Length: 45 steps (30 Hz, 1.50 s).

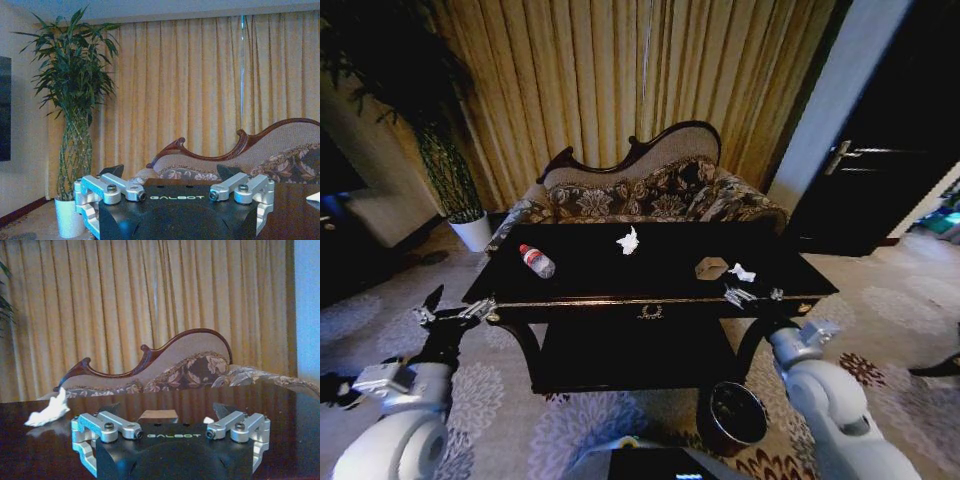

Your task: Move to the front of the table and place the trash on the table into the trash bin.

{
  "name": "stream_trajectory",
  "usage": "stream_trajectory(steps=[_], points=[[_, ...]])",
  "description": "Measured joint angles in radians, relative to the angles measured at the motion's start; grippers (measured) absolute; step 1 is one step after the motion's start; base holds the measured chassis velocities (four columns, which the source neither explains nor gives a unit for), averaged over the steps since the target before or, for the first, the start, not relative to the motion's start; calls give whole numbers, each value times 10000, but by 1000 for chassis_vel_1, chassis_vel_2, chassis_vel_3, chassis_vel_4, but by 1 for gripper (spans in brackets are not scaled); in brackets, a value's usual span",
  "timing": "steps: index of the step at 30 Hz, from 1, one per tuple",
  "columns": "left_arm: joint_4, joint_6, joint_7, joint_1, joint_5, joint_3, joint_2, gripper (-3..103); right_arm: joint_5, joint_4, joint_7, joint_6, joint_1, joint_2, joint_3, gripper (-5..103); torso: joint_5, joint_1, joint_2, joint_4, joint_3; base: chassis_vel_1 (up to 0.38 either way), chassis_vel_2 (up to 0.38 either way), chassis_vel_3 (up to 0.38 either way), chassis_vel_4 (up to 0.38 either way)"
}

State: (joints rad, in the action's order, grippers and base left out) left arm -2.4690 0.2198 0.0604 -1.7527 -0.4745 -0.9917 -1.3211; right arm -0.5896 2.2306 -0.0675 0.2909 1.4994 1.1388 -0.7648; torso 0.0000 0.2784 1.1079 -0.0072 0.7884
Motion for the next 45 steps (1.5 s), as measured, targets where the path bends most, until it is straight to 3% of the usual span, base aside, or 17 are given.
stream_trajectory(steps=[9, 18, 30, 37, 45], points=[[11, -31, 22, -73, 30, -6, -21, 100, -674, -789, -188, 317, -893, -615, -126, 100, 1, -1, 1, -1, -1, 0, 0, 0, 0], [-12, -44, 39, -59, 23, 7, -46, 100, -1288, -1281, -772, 2186, -1800, -1578, -213, 100, 1, -1, 0, -1, -1, 0, 0, 0, 0], [121, -76, 39, -63, 24, 37, -71, 100, -1876, -1563, -956, 3655, -2425, -2224, 9, 100, 0, 0, 0, 0, -1, 0, 0, 0, 0], [156, -81, 21, -32, 31, 88, -128, 100, -2020, -1805, -958, 4208, -2691, -2478, 63, 100, 0, -1, 0, 0, 0, 0, 0, 0, 0], [157, -82, 5, -33, 50, 110, -169, 100, -2021, -2140, -952, 4293, -2852, -2678, 175, 100, 0, -1, 0, 1, -1, 0, 0, 0, 0]])
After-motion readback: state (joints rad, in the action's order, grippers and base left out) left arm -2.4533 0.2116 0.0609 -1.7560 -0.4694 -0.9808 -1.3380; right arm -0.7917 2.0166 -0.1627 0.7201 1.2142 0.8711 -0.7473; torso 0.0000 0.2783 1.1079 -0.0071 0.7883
